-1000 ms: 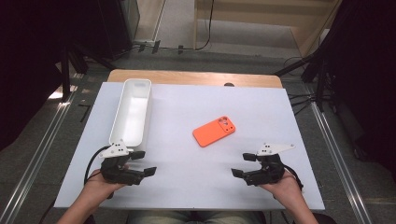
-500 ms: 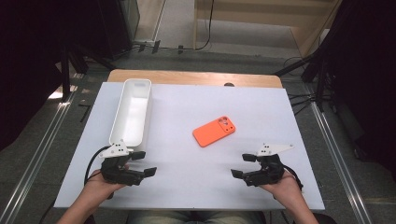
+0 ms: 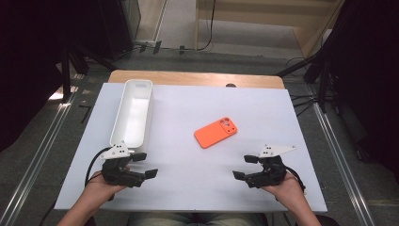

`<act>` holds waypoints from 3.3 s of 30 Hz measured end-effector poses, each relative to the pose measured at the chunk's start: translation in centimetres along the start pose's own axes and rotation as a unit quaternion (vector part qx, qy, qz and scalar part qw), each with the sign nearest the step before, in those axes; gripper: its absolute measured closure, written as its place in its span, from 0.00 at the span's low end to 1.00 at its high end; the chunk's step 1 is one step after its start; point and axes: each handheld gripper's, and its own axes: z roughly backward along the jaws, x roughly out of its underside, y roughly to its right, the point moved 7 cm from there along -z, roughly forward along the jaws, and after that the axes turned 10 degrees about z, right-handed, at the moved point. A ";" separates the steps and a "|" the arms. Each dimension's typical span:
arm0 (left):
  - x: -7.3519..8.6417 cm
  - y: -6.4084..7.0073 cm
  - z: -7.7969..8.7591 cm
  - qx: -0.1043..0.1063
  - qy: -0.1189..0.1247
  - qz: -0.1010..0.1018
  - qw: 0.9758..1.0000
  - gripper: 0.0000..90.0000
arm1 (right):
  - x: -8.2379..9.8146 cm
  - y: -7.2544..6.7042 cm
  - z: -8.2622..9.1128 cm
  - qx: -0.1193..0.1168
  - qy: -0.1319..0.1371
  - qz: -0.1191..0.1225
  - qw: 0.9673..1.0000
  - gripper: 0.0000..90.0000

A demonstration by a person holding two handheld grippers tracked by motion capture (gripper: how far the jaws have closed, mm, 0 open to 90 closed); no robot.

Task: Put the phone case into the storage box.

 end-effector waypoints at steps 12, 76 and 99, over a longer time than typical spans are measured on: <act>-0.1 0.0 0.0 0.001 0.004 -0.001 1.000 0.22 | 0.0 0.0 -0.1 0.001 0.000 0.000 1.000 0.21; -3.2 4.6 -3.1 0.046 -0.037 -0.013 0.998 0.06 | 0.2 -0.4 -0.6 -0.015 -0.010 0.015 1.000 0.20; -5.7 3.8 -5.4 0.033 -0.034 -0.017 0.999 0.03 | 0.3 -0.4 -0.5 -0.014 -0.015 0.008 1.000 0.20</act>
